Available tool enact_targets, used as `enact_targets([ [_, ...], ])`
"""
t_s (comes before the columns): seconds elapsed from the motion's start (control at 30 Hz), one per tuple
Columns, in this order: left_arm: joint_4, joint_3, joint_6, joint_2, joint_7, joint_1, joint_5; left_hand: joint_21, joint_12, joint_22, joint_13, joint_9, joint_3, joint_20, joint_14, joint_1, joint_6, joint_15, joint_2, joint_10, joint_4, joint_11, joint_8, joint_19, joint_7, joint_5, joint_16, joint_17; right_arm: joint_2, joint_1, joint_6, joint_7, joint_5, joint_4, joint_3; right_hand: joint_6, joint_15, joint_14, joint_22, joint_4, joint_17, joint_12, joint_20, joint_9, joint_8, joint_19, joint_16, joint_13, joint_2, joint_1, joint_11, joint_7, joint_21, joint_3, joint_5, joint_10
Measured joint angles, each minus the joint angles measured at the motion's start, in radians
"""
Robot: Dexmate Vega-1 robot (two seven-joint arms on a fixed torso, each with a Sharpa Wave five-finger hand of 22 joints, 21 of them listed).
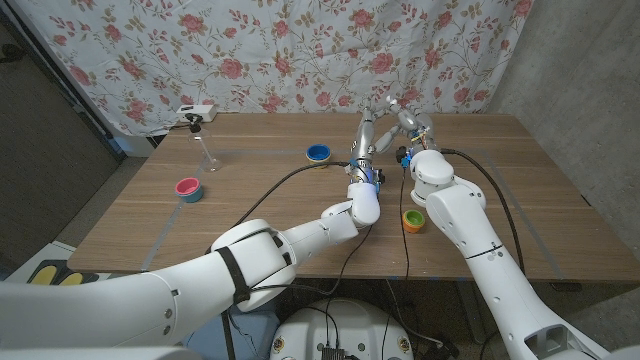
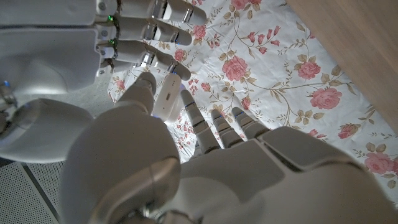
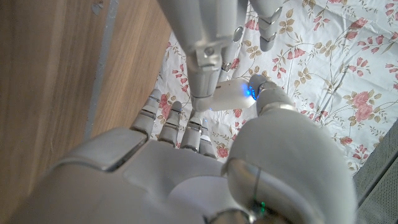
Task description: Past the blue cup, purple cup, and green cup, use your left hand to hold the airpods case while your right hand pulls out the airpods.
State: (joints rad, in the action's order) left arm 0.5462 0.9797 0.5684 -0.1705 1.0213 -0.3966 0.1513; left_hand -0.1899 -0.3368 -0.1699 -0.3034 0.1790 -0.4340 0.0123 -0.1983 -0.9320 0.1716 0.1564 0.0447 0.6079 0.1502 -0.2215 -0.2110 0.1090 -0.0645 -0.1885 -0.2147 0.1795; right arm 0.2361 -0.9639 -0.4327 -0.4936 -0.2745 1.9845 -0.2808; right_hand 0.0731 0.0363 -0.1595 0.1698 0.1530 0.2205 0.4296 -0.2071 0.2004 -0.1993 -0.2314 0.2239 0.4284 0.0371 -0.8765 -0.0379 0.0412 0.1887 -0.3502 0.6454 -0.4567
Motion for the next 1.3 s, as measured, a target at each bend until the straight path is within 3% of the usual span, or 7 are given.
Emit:
enact_targets([
  [0.5,-0.057,0.01,0.03,-0.024,0.004,0.021,-0.022,-0.003,-0.011,0.0,-0.01,0.0,0.008,-0.004,-0.02,-0.008,0.0,0.004,0.008,0.023,0.0,0.002,-0.005,0.004,0.0,0.0,0.0,0.0,0.004,-0.009,0.015,-0.011,0.012,-0.003,-0.007,0.0,-0.004,0.004,0.0,0.0,0.0,0.0,0.0,0.0,0.0,0.0,0.0,0.007,0.0,0.0,-0.002,0.0,0.0,0.0,0.0,0.002],
  [1.3,-0.086,0.024,0.05,-0.029,-0.009,0.032,-0.054,-0.003,-0.026,0.0,-0.025,0.0,0.016,-0.011,-0.031,-0.032,0.0,0.004,0.032,0.057,0.0,0.0,-0.005,0.018,0.0,0.0,-0.004,0.005,0.012,-0.01,0.011,0.002,0.019,-0.007,-0.025,0.005,-0.004,0.004,0.0,0.0,0.0,0.003,0.0,0.0,0.0,0.0,0.0,0.001,-0.003,0.006,-0.006,-0.006,0.0,0.0,-0.001,0.006],
])
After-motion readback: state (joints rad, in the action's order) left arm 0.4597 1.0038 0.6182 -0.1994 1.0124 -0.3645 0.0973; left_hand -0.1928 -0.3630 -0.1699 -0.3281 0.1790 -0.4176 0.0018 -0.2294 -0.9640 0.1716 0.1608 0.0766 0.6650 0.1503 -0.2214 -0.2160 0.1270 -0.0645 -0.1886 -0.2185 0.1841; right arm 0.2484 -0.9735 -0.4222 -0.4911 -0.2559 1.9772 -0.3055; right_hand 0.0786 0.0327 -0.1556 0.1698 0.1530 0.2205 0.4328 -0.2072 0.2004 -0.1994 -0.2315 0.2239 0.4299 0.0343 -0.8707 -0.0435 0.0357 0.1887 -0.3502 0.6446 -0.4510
